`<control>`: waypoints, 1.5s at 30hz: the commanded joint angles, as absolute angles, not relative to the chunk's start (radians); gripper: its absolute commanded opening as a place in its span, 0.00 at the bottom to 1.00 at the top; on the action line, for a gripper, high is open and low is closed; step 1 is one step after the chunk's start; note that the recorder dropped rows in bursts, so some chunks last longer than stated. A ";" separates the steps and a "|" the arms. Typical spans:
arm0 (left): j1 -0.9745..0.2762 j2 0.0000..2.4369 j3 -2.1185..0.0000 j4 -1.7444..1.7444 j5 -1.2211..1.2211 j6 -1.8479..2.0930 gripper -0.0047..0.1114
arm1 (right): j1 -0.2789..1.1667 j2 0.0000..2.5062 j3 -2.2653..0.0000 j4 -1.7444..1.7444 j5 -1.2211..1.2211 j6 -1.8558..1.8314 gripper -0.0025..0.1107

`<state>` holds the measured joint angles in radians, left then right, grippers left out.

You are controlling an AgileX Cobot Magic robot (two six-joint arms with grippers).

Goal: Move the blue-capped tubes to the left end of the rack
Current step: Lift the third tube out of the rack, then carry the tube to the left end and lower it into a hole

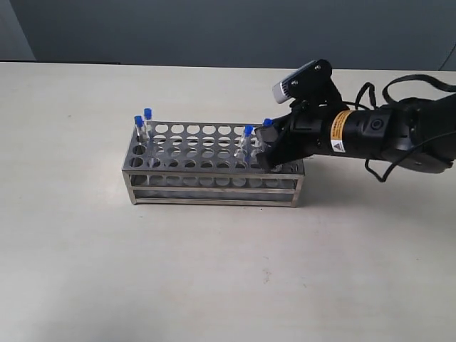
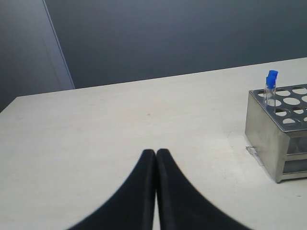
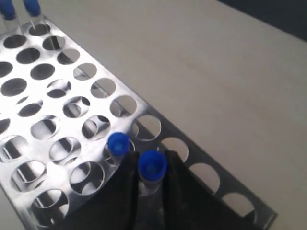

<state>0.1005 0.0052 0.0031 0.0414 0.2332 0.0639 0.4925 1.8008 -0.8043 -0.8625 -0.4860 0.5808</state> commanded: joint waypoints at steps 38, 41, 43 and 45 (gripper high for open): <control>0.095 0.000 0.000 0.044 0.232 0.063 0.05 | 0.821 1.935 -1.203 -1.117 -0.443 0.717 0.01; 0.095 0.000 0.000 0.044 0.232 0.063 0.05 | 0.821 1.947 -1.203 -1.117 -0.447 0.717 0.01; 0.095 0.000 0.000 0.044 0.232 0.063 0.05 | 0.821 1.958 -1.203 -1.117 -0.449 0.717 0.01; 0.095 0.000 0.000 0.044 0.232 0.063 0.05 | 0.821 1.967 -1.203 -1.117 -0.458 0.717 0.01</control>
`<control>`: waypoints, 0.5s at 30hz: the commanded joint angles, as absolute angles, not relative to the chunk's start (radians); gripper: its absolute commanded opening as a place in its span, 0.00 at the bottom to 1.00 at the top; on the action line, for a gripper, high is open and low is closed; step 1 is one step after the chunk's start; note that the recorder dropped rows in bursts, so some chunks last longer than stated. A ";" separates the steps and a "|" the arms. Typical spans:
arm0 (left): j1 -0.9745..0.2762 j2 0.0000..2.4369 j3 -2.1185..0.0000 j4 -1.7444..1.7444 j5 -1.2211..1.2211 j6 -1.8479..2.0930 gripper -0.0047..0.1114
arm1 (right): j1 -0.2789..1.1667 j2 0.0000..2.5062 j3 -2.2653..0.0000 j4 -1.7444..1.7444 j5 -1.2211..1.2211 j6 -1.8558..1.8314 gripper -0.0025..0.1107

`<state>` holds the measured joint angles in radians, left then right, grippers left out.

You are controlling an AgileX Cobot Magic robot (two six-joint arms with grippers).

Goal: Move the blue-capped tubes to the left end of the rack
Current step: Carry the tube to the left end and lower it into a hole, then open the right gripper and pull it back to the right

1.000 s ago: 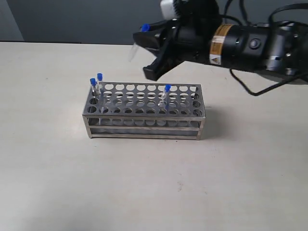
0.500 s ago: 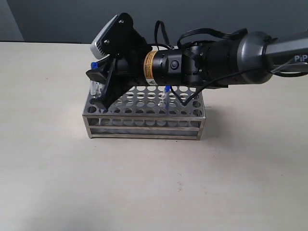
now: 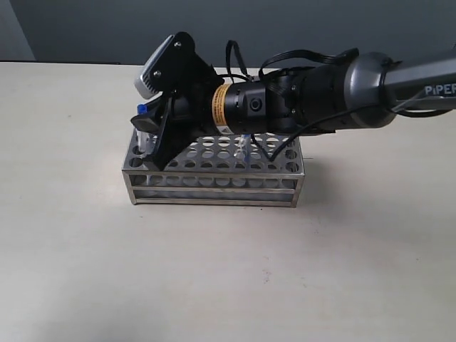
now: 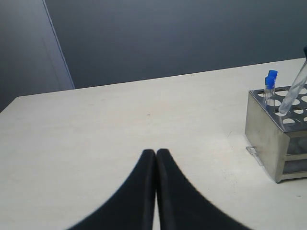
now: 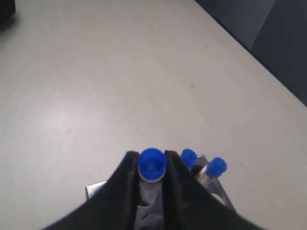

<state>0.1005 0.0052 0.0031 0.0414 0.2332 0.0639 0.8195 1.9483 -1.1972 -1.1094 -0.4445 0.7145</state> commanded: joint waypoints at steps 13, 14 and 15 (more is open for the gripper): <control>0.095 0.000 0.000 0.044 0.232 0.063 0.05 | 0.827 2.032 -1.251 -1.117 -0.478 0.737 0.11; 0.095 0.000 0.000 0.044 0.232 0.063 0.05 | 0.827 2.037 -1.260 -1.117 -0.478 0.742 0.15; 0.095 0.000 0.000 0.044 0.232 0.063 0.05 | 0.827 2.046 -1.269 -1.117 -0.477 0.749 0.19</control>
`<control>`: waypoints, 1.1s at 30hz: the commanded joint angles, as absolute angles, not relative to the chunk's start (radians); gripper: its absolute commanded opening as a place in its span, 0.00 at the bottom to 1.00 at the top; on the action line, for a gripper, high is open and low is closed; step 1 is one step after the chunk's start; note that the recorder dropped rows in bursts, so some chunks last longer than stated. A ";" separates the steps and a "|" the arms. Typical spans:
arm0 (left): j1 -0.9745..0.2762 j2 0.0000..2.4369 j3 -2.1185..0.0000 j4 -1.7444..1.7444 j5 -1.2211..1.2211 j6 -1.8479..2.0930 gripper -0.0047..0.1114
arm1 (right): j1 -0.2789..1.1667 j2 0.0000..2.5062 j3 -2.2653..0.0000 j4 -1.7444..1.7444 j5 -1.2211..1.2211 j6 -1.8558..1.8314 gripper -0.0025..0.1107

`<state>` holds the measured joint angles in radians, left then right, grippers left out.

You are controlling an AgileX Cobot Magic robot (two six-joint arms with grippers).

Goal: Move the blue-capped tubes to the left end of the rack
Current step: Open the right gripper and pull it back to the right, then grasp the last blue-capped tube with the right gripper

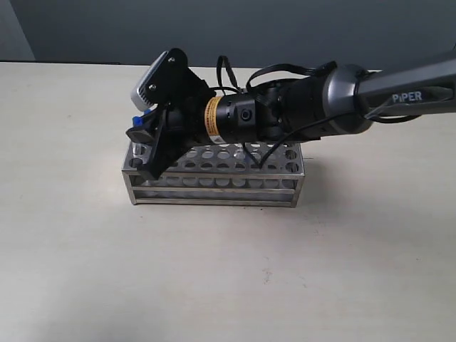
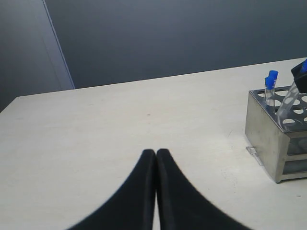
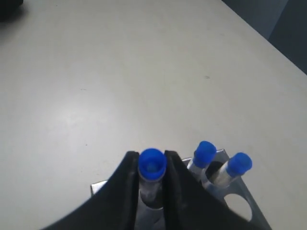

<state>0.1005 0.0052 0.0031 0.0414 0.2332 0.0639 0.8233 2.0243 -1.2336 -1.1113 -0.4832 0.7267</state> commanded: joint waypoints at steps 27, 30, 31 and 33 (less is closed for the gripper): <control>0.095 0.000 0.000 0.044 0.232 0.063 0.05 | 0.511 1.768 -0.996 -0.932 -0.454 0.788 0.26; 0.095 0.000 0.000 0.044 0.232 0.063 0.05 | 0.497 1.770 -0.909 -0.966 -0.570 0.785 0.30; 0.095 0.000 0.000 0.044 0.232 0.063 0.05 | 0.497 1.773 -0.889 -0.966 -0.568 0.779 0.34; 0.095 0.000 0.000 0.044 0.232 0.063 0.05 | 0.497 1.779 -0.869 -0.966 -0.560 0.770 0.41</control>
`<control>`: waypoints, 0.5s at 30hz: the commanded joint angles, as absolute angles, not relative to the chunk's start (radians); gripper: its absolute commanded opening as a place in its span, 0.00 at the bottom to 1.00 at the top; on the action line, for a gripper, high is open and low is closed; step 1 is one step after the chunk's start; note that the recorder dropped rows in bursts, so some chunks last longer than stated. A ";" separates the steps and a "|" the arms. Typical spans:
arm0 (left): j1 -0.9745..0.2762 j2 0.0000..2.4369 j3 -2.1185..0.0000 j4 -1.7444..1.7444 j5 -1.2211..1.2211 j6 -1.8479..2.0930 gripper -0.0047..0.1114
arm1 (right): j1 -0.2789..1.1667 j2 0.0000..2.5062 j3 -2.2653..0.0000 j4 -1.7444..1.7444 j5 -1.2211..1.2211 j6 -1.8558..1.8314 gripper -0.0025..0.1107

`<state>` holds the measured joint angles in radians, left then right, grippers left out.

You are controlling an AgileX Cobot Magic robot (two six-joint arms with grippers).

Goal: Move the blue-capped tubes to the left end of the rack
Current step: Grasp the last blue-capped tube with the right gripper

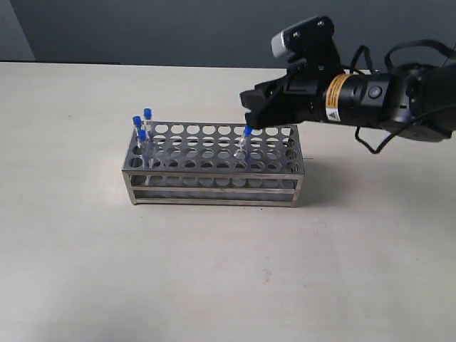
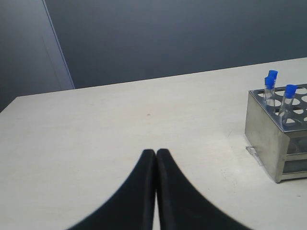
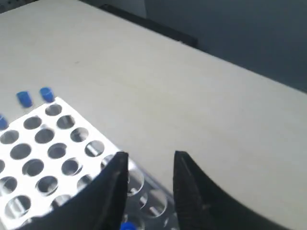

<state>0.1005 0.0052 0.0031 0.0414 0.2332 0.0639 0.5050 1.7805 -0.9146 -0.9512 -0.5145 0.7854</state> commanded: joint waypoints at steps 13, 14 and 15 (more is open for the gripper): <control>0.095 0.000 0.000 0.044 0.232 0.063 0.05 | 0.500 1.881 -0.864 -0.879 -0.571 0.684 0.45; 0.095 0.000 0.000 0.044 0.232 0.063 0.05 | 0.500 1.891 -0.864 -0.873 -0.580 0.671 0.45; 0.095 0.000 0.000 0.044 0.232 0.063 0.05 | 0.500 1.899 -0.864 -0.867 -0.590 0.661 0.45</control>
<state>0.1005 0.0052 0.0031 0.0414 0.2332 0.0639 0.5033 1.8793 -0.8667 -0.8960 -0.5656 0.6982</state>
